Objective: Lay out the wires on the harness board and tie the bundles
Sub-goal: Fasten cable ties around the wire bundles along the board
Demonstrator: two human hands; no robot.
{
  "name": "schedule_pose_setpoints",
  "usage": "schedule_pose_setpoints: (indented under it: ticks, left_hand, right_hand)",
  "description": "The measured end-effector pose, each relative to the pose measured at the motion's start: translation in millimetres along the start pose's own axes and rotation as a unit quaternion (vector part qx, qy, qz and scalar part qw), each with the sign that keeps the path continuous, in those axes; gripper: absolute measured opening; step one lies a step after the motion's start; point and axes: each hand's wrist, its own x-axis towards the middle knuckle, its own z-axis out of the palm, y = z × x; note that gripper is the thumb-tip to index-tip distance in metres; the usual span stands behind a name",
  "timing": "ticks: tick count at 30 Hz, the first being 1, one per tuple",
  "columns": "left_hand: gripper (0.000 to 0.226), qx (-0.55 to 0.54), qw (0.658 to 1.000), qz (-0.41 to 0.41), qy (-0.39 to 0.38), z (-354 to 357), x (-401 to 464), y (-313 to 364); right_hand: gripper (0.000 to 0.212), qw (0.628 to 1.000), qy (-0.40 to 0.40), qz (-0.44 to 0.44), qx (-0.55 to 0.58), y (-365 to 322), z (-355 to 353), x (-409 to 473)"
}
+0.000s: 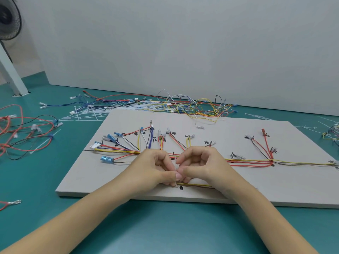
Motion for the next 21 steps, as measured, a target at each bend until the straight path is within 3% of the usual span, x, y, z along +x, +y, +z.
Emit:
schedule_pose_setpoints:
  ticks: [10,21]
  left_hand:
    - [0.020,-0.015,0.999,0.000,-0.034,-6.2,2.4,-2.3]
    - [0.011,-0.009,0.999,-0.001,-0.043,-6.3,1.0,-0.9]
  right_hand:
    - [0.020,0.997,-0.053,0.037,0.032,-3.2,-7.8,-1.0]
    - [0.022,0.996,-0.045,0.049,0.054,-4.1,-9.4,-2.1]
